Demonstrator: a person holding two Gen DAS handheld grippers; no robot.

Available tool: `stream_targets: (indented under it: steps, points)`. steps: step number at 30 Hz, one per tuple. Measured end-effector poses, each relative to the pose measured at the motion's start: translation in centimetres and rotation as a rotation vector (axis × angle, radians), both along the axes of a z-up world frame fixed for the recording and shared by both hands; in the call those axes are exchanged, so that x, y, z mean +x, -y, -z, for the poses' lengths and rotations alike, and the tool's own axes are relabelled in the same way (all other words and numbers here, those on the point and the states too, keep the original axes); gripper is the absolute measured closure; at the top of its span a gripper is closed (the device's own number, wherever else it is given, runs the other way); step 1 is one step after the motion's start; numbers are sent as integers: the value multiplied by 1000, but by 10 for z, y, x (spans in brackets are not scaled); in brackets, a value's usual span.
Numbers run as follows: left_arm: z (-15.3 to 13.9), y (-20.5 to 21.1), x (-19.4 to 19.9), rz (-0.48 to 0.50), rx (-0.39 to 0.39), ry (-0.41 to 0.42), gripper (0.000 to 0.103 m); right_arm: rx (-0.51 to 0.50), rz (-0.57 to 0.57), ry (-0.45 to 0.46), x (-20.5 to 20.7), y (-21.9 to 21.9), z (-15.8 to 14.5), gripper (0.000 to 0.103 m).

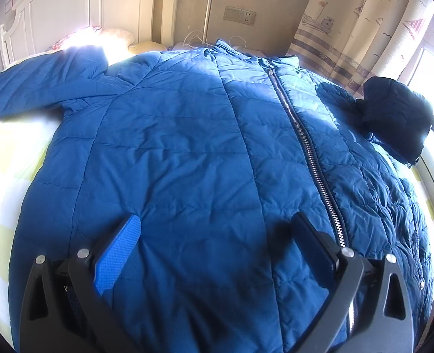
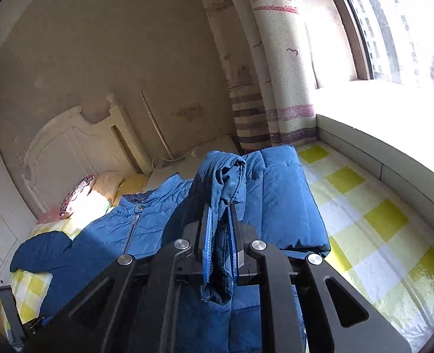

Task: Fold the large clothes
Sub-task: 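Lift the sleeve with the right gripper and fold it across the jacket body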

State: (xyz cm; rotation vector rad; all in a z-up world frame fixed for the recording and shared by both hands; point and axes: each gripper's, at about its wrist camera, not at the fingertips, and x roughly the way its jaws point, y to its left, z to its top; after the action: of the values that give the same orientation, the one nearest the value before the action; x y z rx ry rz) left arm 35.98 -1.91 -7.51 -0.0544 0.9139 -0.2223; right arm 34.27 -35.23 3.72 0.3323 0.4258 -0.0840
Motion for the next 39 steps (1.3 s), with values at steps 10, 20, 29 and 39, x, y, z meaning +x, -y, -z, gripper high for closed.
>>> stream_targets:
  steps: [10, 20, 29, 39]
  points:
    - [-1, -6, -1, -1, -48, 6, 2, -182, -527, -55, 64, -186, -40, 40]
    - [-7, -5, 0, 18, -113, -44, 3, 54, -119, -159, 11, -16, 30, 40]
    - [-56, 79, 90, 62, -290, -60, 7, 106, -38, -292, 13, 14, 83, 41]
    - [-17, 154, 134, -6, -120, 3, 45, 121, -8, -292, 11, 20, 84, 41]
